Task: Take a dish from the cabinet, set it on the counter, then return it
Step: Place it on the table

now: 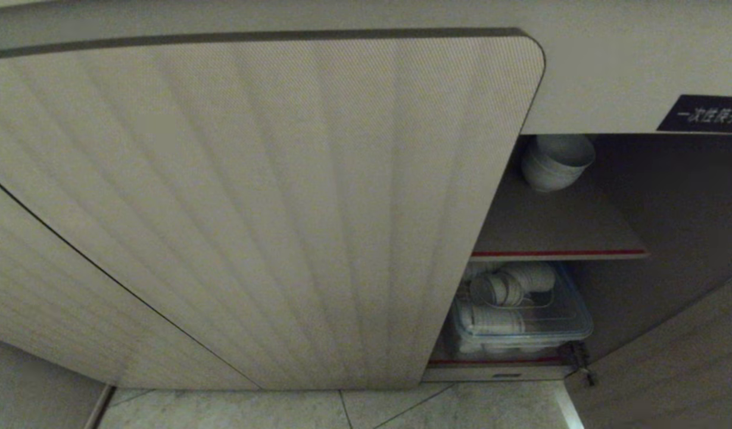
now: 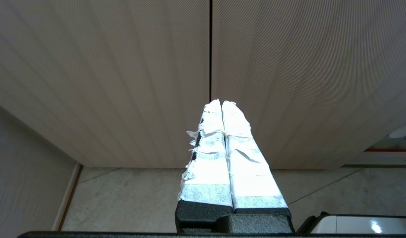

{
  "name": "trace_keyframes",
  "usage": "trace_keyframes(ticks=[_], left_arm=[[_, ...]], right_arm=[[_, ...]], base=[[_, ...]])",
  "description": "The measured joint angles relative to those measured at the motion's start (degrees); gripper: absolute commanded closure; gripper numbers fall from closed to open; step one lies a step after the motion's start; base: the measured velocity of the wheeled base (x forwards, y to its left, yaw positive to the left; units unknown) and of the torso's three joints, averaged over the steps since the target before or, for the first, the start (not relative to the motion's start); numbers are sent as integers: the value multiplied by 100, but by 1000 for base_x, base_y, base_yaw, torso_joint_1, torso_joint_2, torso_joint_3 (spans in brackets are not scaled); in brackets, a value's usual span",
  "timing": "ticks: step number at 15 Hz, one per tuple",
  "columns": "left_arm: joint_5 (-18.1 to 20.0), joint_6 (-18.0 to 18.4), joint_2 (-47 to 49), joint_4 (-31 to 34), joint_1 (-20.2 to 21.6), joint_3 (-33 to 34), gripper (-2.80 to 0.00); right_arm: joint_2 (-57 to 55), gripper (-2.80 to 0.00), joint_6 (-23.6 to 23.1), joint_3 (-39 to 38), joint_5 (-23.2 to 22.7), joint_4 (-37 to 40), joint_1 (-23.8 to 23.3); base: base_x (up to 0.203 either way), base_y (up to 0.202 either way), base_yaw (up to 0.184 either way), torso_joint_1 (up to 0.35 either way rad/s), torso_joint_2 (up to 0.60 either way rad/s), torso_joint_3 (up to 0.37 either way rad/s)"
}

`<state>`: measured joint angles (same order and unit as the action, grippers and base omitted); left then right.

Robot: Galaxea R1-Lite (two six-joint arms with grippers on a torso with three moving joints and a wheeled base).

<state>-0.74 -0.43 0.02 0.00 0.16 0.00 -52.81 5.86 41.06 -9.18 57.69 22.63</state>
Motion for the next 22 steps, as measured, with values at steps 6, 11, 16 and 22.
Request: trace_keyframes(ticks=[6, 11, 16, 22], left_arm=[[-2, 2, 0, 10, -2, 0, 0], [1, 2, 0, 5, -1, 2, 0], [-2, 2, 0, 0, 0, -2, 0], [-2, 2, 0, 2, 0, 0, 0]], right_arm=[[-2, 0, 0, 0, 1, 2, 11], [-17, 0, -2, 0, 11, -13, 13], [-17, 0, -6, -5, 1, 2, 24], [-20, 0, -8, -11, 0, 1, 28]], base=[[0, 0, 0, 6, -26, -21], [0, 0, 0, 95, -325, -271], [0, 0, 0, 177, -504, -294], [0, 0, 0, 201, -474, -280]])
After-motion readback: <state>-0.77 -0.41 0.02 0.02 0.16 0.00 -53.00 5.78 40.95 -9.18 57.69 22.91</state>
